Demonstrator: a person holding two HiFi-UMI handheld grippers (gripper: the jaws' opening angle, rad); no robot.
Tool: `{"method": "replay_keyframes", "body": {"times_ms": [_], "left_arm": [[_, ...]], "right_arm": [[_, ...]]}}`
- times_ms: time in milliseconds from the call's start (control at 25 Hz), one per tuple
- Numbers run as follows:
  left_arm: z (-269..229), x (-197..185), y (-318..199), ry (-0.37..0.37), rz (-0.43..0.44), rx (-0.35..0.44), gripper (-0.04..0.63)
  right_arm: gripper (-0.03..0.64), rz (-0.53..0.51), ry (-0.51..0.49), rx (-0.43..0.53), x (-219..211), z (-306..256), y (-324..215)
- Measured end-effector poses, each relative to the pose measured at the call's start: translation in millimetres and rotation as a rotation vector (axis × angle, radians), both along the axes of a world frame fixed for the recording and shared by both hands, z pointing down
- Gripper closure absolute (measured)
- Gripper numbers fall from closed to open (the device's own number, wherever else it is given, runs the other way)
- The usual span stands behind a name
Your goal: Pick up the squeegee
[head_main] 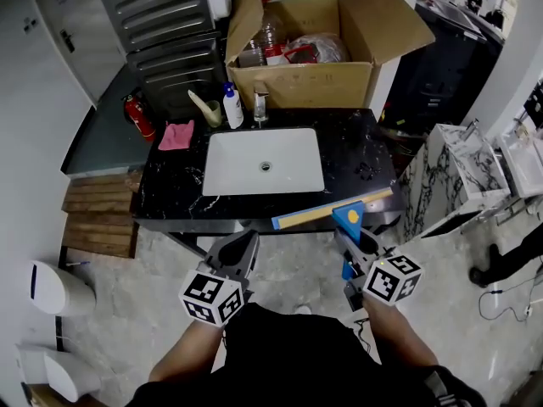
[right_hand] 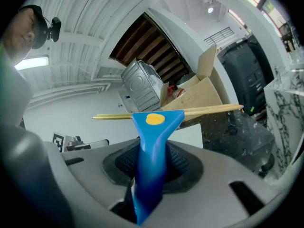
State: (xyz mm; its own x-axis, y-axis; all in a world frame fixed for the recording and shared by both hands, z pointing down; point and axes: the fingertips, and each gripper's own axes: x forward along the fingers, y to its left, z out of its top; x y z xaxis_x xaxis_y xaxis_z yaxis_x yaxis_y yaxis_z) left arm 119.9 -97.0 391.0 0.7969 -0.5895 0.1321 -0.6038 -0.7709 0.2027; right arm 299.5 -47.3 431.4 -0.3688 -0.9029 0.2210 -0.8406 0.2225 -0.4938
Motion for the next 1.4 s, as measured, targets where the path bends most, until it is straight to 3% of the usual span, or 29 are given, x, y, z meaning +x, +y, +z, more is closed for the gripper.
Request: {"method": "replay_keyframes", "body": {"times_ms": [280,840,1400], "left_arm": [[-16.3,-8.0,-15.5,-0.012,0.079,0.029,0.578],[-15.5,-41.2,-40.0,-0.015,0.141,0.048,0.578],[1.0,-62.7,-41.6,-0.015,0.144,0.007,0.578]], "right_arm": [[0.500,0.063,0.010,-0.011,-18.5,-5.3,-8.3],[0.500,0.157,0.043,0.037,-61.5,-22.9,-24.6],[0.500,0.141,0.050,0.024,-83.0,-15.3,-40.3]]}}
